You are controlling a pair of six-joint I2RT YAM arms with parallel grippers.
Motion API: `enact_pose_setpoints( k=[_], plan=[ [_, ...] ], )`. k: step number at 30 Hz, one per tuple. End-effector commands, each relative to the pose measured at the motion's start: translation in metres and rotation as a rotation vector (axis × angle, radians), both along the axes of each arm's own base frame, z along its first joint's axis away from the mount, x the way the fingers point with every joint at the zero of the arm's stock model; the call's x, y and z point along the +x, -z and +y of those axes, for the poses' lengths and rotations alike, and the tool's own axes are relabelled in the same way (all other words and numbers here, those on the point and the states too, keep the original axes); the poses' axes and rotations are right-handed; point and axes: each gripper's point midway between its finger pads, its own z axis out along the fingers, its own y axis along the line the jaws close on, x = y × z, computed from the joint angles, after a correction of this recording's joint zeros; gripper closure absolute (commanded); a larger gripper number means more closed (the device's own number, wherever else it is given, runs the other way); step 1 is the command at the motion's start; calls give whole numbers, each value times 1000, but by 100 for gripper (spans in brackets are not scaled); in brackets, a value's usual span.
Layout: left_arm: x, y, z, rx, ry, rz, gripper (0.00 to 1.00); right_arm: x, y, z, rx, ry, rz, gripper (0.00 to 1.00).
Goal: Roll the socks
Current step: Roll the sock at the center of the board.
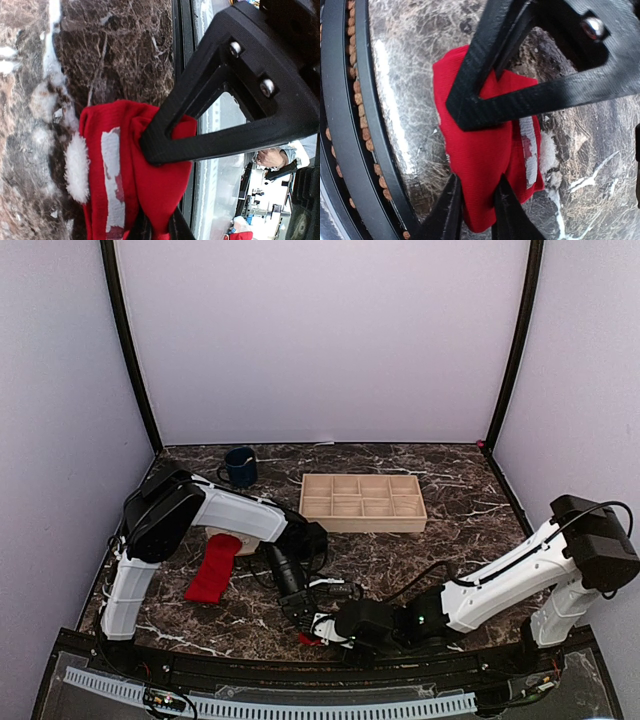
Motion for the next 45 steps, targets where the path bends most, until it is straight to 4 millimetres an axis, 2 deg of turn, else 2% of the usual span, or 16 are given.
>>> enact_pose_setpoints(
  k=[1, 4, 10, 24, 32, 40, 45],
  plan=[
    [7, 10, 3, 35, 11, -46, 86, -1, 5, 0, -14, 11, 37, 85],
    [11, 11, 3, 56, 8, -70, 84, 1, 8, -3, -13, 32, 66, 91],
    [19, 5, 2, 62, -6, -119, 80, 5, 11, -8, 5, 82, 148, 95],
    [39, -18, 8, 4, -101, -170, 73, 13, 16, -16, 50, 157, 280, 96],
    [43, -19, 16, 12, -121, -185, 72, 19, 17, -21, 67, 213, 320, 96],
    [52, -29, 21, -12, -161, -218, 72, 26, 14, -23, 102, 264, 362, 96],
    [59, -24, 28, 7, -190, -231, 71, 26, 14, -25, 109, 276, 370, 96]
  ],
)
